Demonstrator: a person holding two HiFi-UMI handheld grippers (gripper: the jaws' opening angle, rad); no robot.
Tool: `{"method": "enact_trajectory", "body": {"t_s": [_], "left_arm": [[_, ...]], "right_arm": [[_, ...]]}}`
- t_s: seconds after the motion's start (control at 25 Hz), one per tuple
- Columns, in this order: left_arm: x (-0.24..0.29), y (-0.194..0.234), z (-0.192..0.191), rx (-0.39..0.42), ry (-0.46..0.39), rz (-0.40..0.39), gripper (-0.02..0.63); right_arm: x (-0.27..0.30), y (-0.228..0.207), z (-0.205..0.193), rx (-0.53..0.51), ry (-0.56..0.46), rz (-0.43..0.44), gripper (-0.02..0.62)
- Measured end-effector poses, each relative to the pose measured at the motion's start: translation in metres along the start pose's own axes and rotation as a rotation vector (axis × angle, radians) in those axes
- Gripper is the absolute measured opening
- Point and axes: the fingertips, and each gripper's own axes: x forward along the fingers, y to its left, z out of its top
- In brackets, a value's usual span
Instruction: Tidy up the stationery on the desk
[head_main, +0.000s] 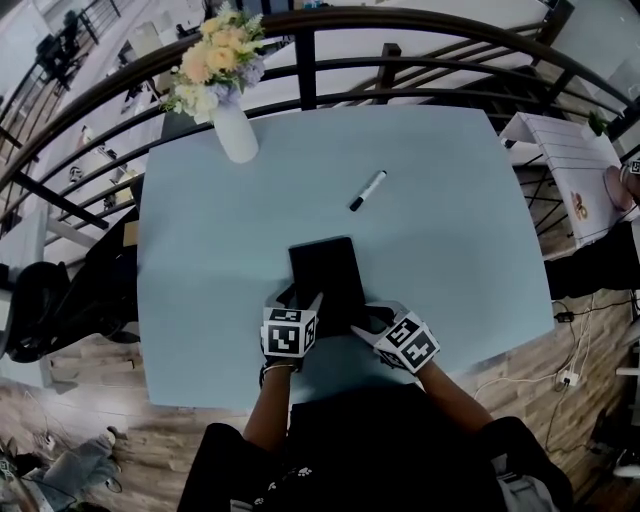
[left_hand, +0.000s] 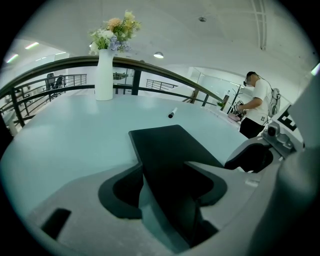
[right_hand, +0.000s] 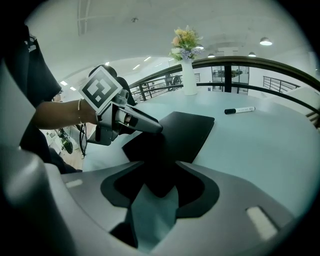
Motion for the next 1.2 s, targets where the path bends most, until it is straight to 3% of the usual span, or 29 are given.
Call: {"method": "enact_trajectory", "body": {"t_s": [0.8,1.2], "left_arm": [[-0.005,-0.018,-0.008,0.007,0.002,-0.015,0.236],[-0.006,-0.016,-0.008,-0.033,-0.017,-0.029,0.218]], "right_arm": [[-0.014,0.008,-0.016,0.002,0.038,0.019,0.189],[-0.015,0.008,-0.015,0.001,0.032,0.013,0.19]]}}
